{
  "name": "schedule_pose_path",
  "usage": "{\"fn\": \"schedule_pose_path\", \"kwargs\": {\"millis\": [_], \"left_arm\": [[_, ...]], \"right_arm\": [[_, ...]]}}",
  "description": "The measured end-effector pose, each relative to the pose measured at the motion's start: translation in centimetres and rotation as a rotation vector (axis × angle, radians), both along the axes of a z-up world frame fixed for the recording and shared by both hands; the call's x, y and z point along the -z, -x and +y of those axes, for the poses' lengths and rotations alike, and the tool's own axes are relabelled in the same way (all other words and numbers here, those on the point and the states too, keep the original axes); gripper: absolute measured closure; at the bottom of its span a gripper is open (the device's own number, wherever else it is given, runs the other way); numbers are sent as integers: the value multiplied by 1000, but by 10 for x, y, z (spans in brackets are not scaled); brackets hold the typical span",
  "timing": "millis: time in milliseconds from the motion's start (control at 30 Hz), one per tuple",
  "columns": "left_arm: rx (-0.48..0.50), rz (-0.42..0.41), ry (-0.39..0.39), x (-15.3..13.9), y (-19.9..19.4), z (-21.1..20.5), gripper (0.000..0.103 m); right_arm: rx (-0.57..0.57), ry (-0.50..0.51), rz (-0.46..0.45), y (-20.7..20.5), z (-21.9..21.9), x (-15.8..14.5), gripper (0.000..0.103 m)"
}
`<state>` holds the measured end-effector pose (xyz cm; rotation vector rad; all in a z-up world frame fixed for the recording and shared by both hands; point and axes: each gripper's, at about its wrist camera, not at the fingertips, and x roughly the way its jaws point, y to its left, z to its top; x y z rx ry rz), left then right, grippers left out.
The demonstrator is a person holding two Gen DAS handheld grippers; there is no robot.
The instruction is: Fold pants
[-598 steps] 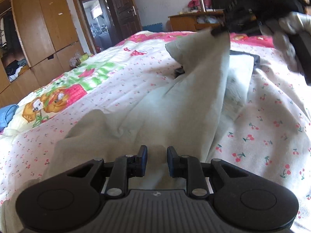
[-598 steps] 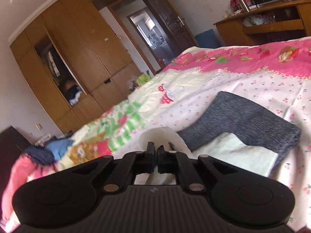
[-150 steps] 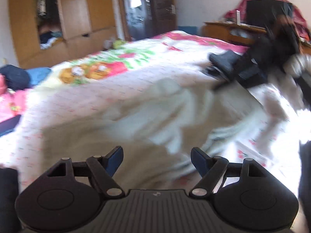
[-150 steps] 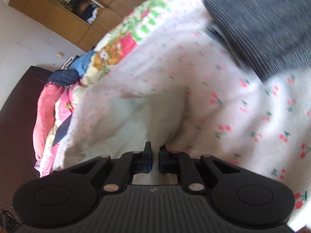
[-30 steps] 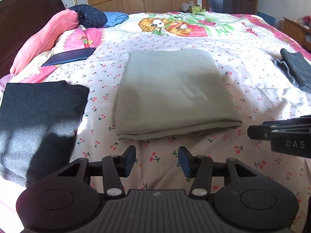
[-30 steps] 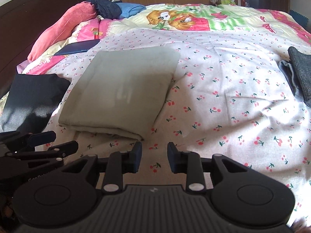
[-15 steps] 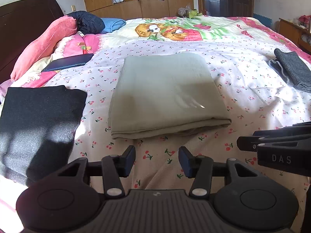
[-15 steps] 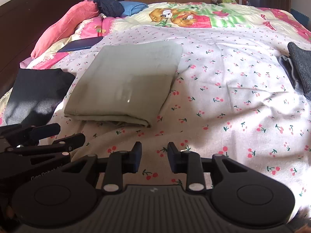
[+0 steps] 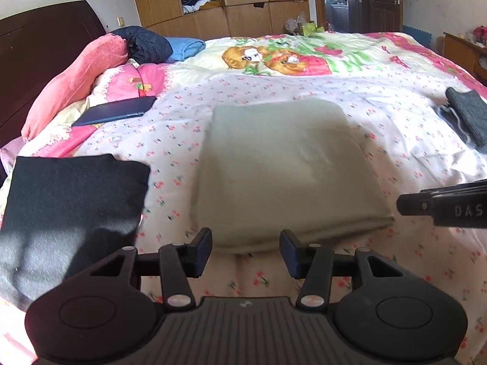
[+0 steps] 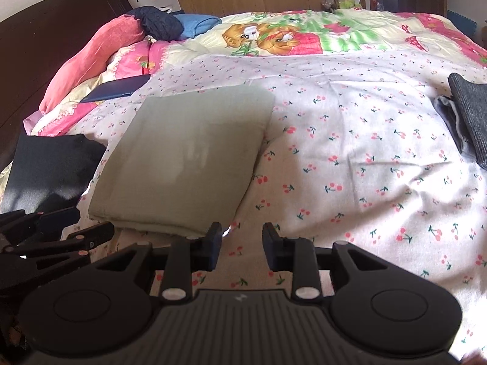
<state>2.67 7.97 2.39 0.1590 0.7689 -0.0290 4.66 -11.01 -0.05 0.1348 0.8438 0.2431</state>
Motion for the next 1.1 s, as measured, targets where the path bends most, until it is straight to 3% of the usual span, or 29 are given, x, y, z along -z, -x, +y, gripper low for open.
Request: {"fn": "schedule_pose_path", "kwargs": {"millis": [100,200,300,467,600,700,900,1100], "left_arm": [[-6,-2,-14,0,-20,12,36],[5,5,-10,6,-43,23,36],[19,13,-11,17,-66,32,35],[88,73,184,34,-99,57,35],[122,71,214,39,-111,67,18],[126,96,243,47,-120,71,14],[141,91,287,50,-121,77,15],[176,57,305,41,-116,68,38]], "right_arm": [[8,-59,-1,-25,-4,3,62],[18,-58,34,-53,-3,15,62],[18,-124,80,-78,-8,33,60],[-19,-234,69,-104,-17,46,51],[-46,-296,68,-108,-30,46,52],[-41,-317,69,-113,-30,51,51],[-62,-341,54,-121,-21,54,50],[-110,-315,67,-118,-9,49,50]]}}
